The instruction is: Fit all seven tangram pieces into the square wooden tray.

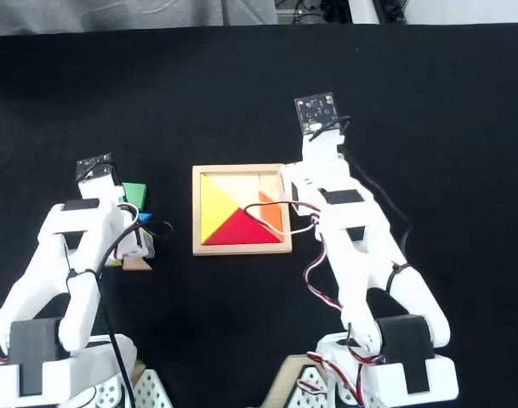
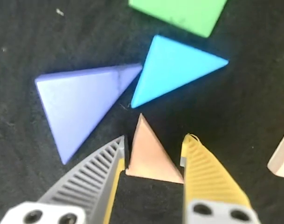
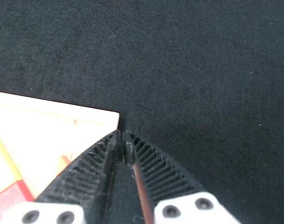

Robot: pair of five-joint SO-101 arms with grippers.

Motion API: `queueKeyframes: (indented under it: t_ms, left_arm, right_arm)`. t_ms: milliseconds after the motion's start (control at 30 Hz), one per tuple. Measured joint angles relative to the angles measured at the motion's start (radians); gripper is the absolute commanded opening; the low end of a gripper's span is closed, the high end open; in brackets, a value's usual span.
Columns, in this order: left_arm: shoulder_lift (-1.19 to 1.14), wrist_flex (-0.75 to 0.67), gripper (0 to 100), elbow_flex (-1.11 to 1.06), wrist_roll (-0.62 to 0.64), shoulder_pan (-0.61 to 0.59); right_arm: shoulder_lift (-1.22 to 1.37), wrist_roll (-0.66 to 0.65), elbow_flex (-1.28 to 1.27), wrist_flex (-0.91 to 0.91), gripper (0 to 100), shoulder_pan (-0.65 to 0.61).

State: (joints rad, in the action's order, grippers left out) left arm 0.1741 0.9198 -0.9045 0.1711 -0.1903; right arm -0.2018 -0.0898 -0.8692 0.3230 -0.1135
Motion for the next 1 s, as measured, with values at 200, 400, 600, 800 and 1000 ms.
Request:
queueKeyframes:
  t_ms: [200, 400, 600, 800, 1000]
  left_arm:
    - [-0.009, -0.015, 21, 0.026, -0.21, 0.037]
    - [-0.012, -0.02, 21, 0.055, -0.308, 0.133]
    - [-0.012, -0.02, 21, 0.055, -0.315, 0.272]
    - [0.026, 0.006, 24, 0.055, -0.316, 0.204]
    - [0.141, 0.057, 33, 0.043, -0.485, 0.083]
  right_arm:
    - [0.0, 0.0, 0.0, 0.0, 1.5, 0.0]
    - [0.0, 0.0, 0.0, 0.0, 1.5, 0.0]
    - [0.0, 0.0, 0.0, 0.0, 1.5, 0.0]
    - [0.0, 0.0, 0.0, 0.0, 1.5, 0.0]
    - [0.0, 0.0, 0.0, 0.0, 1.5, 0.0]
